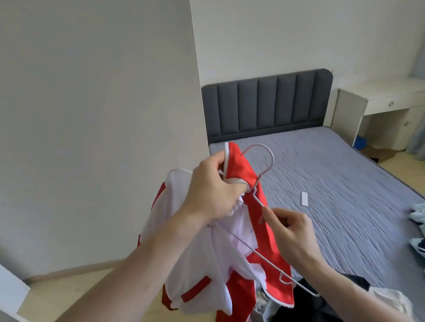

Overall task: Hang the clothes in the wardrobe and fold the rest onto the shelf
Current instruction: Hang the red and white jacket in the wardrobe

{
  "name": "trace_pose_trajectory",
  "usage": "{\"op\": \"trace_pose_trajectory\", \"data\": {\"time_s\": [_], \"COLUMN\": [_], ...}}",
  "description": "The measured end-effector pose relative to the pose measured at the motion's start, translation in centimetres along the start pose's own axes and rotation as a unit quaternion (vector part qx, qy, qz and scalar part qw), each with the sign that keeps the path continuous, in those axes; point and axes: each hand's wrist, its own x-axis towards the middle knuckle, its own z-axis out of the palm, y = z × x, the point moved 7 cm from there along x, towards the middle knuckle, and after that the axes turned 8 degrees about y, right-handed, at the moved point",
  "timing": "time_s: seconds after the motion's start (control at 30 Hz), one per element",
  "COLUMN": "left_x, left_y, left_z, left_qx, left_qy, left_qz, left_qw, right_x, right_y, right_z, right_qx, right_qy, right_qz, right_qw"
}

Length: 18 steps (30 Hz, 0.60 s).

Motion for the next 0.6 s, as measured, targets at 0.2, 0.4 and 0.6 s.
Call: {"op": "trace_pose_trajectory", "data": {"time_s": [0.2,0.4,0.6], "left_x": [-4.1,2.2,7.0], "left_y": [1.0,0.6,-0.1], "left_z": [1.2,-2.9,-2.7], "left_qx": [0.101,0.241,0.375], "left_qy": [-0.231,-0.106,-0.124], "left_qz": [0.108,0.224,0.259], "left_qw": [0.962,0.938,0.881], "right_x": [0.7,1.3,2.2], "right_y": [-0.2,-1.6,-2.4], "right_z": [-1.6,-2.2,-2.7], "right_qx": [0.072,0.108,0.088], "right_qy": [0.024,0.037,0.045], "right_qz": [-0.017,-0.052,-0.067], "right_qw": [0.997,0.992,0.993]}}
